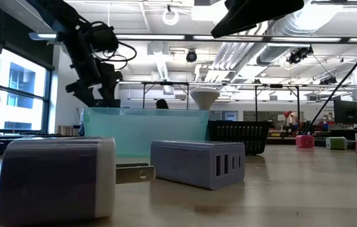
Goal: Pick & Place Office items
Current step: Put the violet digital clock into the black bin
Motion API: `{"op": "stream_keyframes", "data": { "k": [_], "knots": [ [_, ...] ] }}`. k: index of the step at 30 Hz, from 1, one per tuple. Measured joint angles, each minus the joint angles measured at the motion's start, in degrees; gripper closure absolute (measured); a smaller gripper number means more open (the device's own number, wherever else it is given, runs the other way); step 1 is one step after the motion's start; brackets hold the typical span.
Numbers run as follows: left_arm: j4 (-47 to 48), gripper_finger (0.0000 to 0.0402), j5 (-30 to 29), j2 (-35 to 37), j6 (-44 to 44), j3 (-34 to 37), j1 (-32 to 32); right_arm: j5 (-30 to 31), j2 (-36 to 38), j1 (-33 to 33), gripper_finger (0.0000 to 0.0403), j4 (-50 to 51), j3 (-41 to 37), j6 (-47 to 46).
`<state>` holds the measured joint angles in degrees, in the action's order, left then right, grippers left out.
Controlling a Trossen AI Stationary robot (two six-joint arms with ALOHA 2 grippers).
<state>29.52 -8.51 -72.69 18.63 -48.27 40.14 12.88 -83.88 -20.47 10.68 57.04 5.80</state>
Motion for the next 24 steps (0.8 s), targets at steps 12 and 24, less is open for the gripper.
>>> {"op": "stream_keyframes", "data": {
  "k": [12, 24],
  "knots": [
    [0.4, 0.0004, -9.3, -0.1, 6.7, 0.3, 0.3, 0.0, 0.0, 0.0, 0.0181, 1.5, 0.0, -1.5],
    [-1.6, 0.0005, -9.3, -8.2, 11.7, 2.5, 6.2, -1.4, 0.0, 0.0, 0.0181, 0.7, -2.2, -2.6]
  ]
}}
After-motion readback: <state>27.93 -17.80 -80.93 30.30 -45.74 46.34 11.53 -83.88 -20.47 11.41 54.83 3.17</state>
